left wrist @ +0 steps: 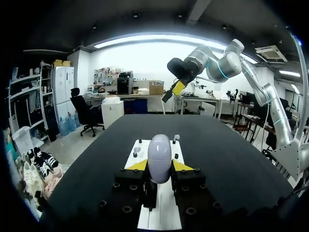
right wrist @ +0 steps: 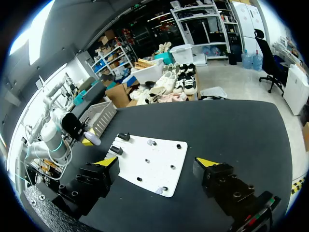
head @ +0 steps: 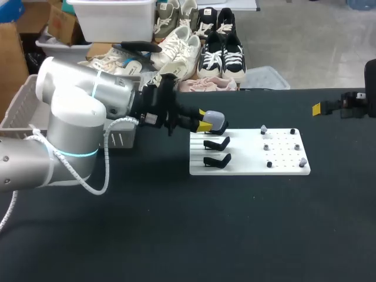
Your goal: Pick up each earbud case from the left stands, insert the matching earbuds, close the lid, and place the case in the box.
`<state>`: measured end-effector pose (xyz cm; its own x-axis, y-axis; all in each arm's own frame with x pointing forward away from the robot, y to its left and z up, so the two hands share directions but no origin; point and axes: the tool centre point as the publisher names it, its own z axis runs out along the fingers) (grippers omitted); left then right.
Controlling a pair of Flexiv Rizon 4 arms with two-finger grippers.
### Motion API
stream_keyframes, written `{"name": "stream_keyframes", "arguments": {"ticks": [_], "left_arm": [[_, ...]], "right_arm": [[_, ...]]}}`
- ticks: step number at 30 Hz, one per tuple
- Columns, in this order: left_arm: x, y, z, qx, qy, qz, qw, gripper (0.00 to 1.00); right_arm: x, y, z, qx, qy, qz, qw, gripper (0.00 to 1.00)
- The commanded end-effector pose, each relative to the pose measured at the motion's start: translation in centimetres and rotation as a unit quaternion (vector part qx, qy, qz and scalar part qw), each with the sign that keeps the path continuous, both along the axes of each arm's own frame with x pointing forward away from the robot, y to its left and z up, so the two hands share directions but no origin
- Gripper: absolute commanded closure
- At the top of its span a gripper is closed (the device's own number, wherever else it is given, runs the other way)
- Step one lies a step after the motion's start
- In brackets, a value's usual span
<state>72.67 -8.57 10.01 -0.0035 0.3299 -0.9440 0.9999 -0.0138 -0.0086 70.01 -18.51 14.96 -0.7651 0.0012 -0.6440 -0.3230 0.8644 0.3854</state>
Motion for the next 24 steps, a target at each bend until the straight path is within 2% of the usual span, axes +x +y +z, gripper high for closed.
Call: {"name": "stream_keyframes", "arguments": {"ticks": [1, 9, 15, 24], "left_arm": [[-3.1, 0.8, 1.7, -0.039, -0.029, 0.037, 0.998, 1.0], [-4.5, 0.2, 3.4, -0.08, -0.038, 0.038, 0.995, 1.0], [-5.2, 0.1, 4.2, -0.087, -0.042, 0.033, 0.995, 1.0], [-5.2, 0.1, 4.2, -0.087, -0.042, 0.033, 0.995, 1.0]], "right_arm": [[0.1, -0.1, 0.0, 0.001, 0.0, 0.002, 1.0, 0.0], [0.1, -0.1, 0.0, 0.001, 0.0, 0.002, 1.0, 0.0], [0.1, -0.1, 0.0, 0.001, 0.0, 0.002, 1.0, 0.0], [0.1, -0.1, 0.0, 0.001, 0.0, 0.002, 1.0, 0.0]]}}
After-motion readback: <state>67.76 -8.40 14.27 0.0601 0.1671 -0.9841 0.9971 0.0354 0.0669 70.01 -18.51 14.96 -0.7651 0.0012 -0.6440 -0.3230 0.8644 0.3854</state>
